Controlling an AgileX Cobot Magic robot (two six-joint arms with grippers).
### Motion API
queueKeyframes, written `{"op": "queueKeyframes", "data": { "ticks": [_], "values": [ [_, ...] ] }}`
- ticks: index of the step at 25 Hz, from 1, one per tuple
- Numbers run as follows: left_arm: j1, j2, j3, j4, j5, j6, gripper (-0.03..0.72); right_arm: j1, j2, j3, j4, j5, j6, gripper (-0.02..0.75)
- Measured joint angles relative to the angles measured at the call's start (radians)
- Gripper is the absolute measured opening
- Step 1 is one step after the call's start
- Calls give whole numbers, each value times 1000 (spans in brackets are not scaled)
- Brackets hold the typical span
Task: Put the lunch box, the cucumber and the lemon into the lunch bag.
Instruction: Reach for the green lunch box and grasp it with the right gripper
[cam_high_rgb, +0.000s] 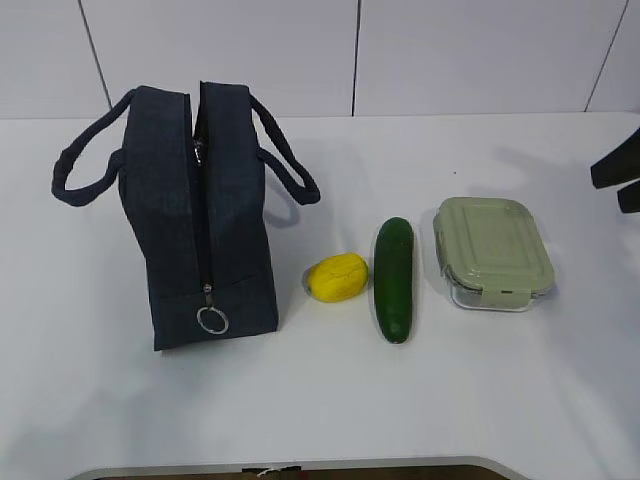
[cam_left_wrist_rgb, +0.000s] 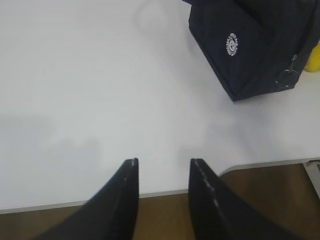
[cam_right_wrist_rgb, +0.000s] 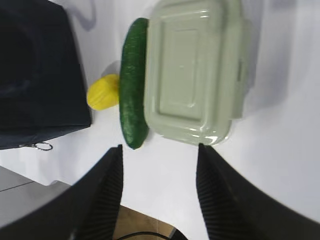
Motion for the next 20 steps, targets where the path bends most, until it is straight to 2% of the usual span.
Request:
{"op": "queueKeyframes", "data": {
  "ticks": [20],
  "values": [
    [0,0,0,-2,0,0,241,-7,52,-7,-30,2,8,387]
  ]
}}
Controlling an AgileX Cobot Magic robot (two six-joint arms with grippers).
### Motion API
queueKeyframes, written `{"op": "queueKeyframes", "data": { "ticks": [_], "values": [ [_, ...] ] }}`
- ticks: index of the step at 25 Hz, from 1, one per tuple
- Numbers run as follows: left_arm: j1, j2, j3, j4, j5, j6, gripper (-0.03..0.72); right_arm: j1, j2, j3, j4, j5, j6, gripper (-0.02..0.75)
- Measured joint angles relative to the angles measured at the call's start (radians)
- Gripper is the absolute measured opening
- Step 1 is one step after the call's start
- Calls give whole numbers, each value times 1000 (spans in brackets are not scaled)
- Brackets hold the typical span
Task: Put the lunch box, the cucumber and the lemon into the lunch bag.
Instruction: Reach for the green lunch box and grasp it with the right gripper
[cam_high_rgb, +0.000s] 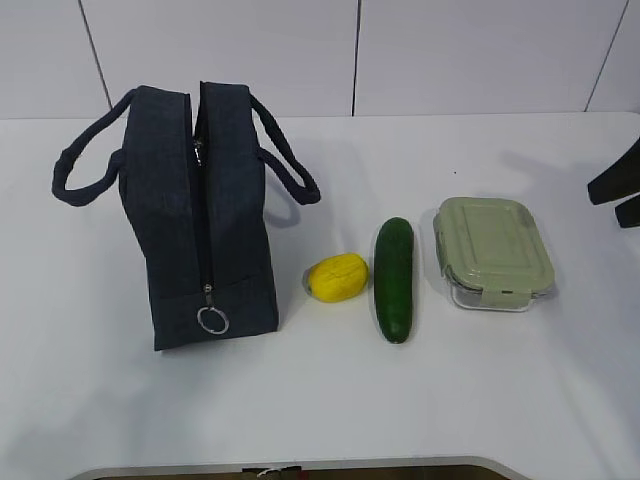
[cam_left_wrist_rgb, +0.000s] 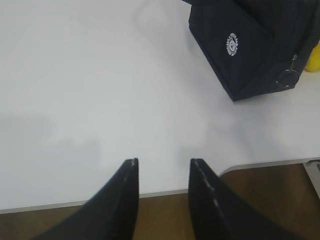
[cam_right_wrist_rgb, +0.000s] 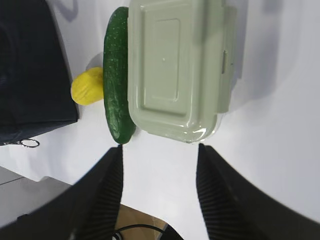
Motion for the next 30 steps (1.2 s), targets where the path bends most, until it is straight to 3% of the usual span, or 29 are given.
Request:
{"op": "queueKeyframes", "data": {
  "ticks": [6,14,30],
  "values": [
    [0,0,0,0,0,0,241,0,2,0,-9,-39,0,392],
    [0,0,0,0,0,0,241,0,97,-2,83,-62,-95,522],
    [0,0,0,0,0,0,241,0,328,-74,184,-52,-265,535]
  ]
}}
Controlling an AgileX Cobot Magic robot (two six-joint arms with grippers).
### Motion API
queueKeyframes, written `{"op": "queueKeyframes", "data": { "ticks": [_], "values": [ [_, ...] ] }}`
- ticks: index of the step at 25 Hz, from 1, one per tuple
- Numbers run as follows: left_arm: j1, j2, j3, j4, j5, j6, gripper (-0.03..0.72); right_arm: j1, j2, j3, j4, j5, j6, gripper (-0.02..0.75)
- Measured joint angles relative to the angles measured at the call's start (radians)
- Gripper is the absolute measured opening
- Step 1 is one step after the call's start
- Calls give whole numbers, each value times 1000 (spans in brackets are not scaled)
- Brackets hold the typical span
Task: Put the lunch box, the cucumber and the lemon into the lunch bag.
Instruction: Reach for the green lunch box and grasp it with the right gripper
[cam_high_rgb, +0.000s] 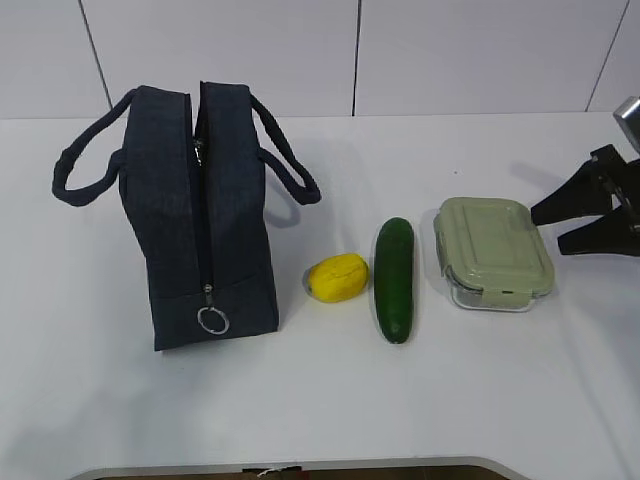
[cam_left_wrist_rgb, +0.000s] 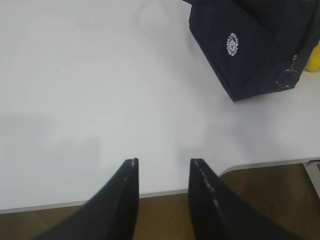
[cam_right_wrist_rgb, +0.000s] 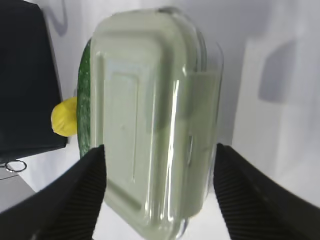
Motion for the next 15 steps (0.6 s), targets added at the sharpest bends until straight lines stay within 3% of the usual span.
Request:
{"op": "queueKeyframes", "data": {
  "ticks": [15],
  "values": [
    [0,0,0,0,0,0,241,0,125,-67,87,20,-73,534]
  ]
}}
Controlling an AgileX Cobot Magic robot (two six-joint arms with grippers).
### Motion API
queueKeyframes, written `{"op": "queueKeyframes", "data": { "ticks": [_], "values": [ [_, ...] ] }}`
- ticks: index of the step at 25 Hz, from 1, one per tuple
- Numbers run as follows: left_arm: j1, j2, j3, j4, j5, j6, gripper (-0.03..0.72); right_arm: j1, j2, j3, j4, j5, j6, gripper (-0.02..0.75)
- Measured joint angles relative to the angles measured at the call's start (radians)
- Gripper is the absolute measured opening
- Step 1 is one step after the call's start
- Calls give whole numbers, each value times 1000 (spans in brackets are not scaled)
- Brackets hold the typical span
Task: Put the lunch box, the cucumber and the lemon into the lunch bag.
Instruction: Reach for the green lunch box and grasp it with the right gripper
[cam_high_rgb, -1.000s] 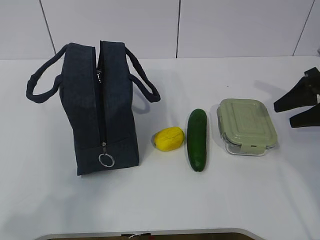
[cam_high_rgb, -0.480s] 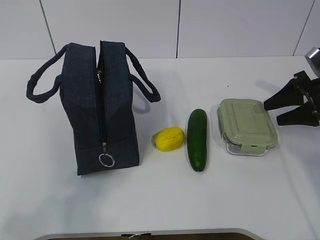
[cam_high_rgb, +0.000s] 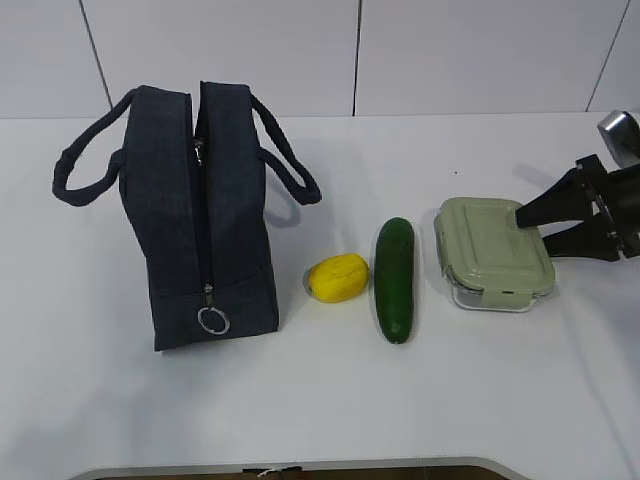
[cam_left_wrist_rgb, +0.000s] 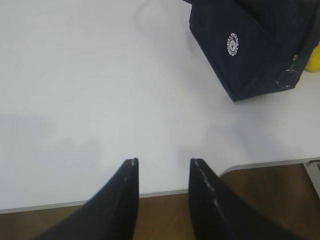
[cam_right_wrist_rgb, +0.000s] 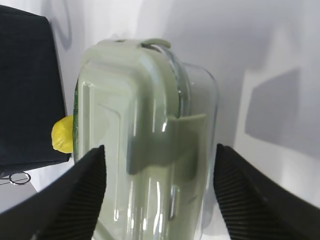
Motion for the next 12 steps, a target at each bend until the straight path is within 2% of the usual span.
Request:
{"op": "queueKeyframes", "data": {
  "ticks": [12],
  "values": [
    [0,0,0,0,0,0,241,2,53,-2,73,0,-60,533]
  ]
}}
